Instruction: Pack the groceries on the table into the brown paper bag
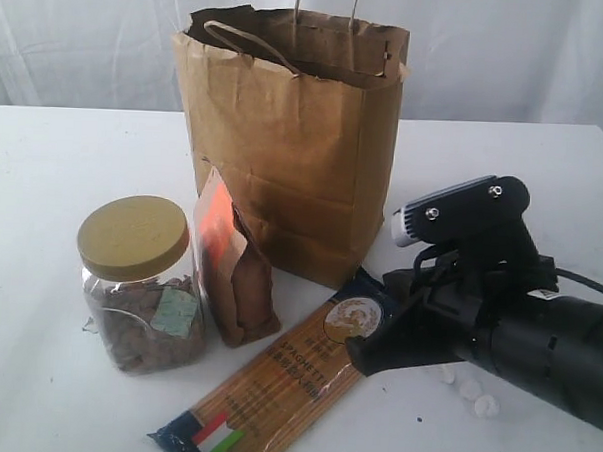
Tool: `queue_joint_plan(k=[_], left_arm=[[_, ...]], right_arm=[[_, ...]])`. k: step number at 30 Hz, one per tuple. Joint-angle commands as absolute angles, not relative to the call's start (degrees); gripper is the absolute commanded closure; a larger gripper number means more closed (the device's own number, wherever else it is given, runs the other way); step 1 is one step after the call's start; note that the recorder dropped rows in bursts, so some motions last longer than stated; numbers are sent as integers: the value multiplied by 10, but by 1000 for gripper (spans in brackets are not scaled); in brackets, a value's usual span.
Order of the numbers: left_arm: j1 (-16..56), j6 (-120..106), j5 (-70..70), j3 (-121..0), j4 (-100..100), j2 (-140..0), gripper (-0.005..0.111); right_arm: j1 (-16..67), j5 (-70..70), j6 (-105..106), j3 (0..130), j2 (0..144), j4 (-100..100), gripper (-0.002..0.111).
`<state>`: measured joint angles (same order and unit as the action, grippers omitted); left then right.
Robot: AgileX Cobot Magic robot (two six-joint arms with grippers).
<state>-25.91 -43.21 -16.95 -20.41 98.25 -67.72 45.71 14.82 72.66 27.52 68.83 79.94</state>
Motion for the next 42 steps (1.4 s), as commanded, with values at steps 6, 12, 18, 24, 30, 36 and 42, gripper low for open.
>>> queue_joint_plan(k=[6, 12, 18, 24, 30, 36, 42], left_arm=[[-422, -809, -397, -453, 999, -755, 2], [-419, -804, -566, -533, 999, -815, 2], [-419, -771, -587, -506, 944, -820, 2], [-419, -822, -700, -498, 893, -821, 2], [-417, -827, -700, -498, 895, -814, 2], [-407, -825, -700, -498, 910, -814, 2], [-257, -1122, -655, -456, 786, -838, 2]], right_arm=[[458, 190, 738, 273, 684, 797, 108], [458, 190, 738, 273, 684, 797, 108], [458, 190, 737, 273, 684, 797, 108], [458, 190, 737, 273, 684, 797, 108], [458, 189, 737, 273, 684, 799, 108], [458, 189, 737, 273, 684, 799, 108], [458, 187, 737, 273, 684, 799, 108]])
